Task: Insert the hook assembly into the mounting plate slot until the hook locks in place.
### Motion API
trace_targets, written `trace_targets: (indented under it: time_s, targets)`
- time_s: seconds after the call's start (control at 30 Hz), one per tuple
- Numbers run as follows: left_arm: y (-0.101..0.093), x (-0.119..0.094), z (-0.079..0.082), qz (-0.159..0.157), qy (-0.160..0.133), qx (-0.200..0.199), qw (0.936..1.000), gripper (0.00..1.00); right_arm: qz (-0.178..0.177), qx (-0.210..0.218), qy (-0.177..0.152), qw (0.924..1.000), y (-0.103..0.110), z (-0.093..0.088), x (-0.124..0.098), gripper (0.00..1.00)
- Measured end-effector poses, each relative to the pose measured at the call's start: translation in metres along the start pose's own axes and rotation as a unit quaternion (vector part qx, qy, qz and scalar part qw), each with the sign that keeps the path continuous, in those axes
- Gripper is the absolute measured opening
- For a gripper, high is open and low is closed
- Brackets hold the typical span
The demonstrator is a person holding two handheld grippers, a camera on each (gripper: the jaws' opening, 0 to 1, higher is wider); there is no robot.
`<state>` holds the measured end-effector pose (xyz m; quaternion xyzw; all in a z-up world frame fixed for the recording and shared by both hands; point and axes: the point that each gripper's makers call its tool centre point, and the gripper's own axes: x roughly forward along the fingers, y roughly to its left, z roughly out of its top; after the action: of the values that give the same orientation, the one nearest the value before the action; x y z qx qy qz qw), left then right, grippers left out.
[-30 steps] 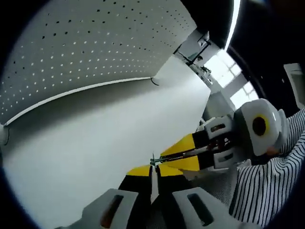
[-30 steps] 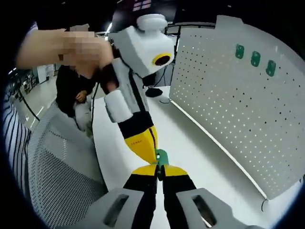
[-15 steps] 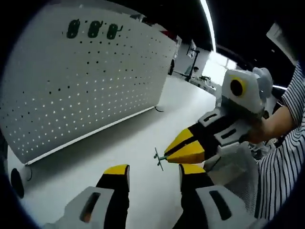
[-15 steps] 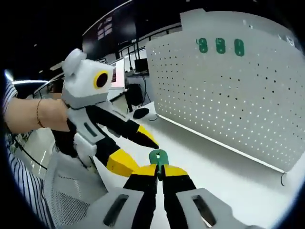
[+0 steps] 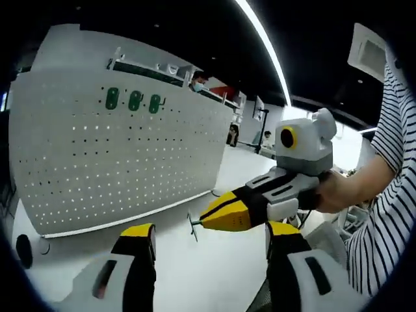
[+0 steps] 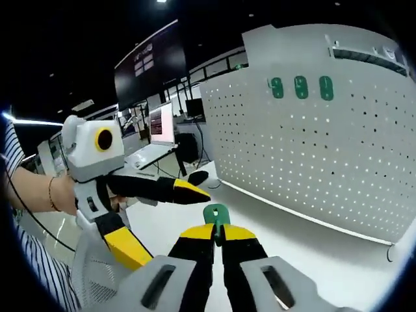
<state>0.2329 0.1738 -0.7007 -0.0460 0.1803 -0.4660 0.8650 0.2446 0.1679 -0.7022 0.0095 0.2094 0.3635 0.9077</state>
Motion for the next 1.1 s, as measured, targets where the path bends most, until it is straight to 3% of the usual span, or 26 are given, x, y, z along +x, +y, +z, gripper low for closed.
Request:
trace_targets:
  time_s: [0.07,0.23,0.57,0.83,0.9,0.97,1.1]
  targets:
    - [0.001,-0.001,0.001,0.004,-0.005,-0.010,0.9999,0.83,0.001,-0.005,-0.007,1.0000,0.003,0.005,-0.001,0.00]
    - [0.002,-0.008,0.005,0.011,-0.026,-0.019,0.9994,0.84,0.006,0.001,-0.014,0.9999,0.005,0.011,0.000,0.00]
    - [0.004,-0.015,-0.002,0.029,-0.034,-0.033,0.9984,0.97,-0.014,0.004,-0.052,0.9985,-0.002,0.028,0.004,0.00]
    - [0.015,-0.029,-0.023,0.060,-0.020,-0.046,0.9970,1.00,-0.067,0.007,-0.080,0.9945,-0.022,0.038,0.005,0.00]
    - [0.018,-0.031,-0.027,0.068,-0.017,-0.044,0.9966,1.00,-0.100,0.001,-0.092,0.9908,-0.035,0.043,0.003,0.00]
    - [0.029,-0.037,-0.027,0.097,-0.029,-0.050,0.9936,1.00,-0.111,0.005,-0.099,0.9889,-0.041,0.046,0.002,0.00]
    - [0.034,-0.046,-0.029,0.113,-0.044,-0.065,0.9906,1.00,-0.145,0.004,-0.111,0.9832,-0.064,0.054,0.001,0.00]
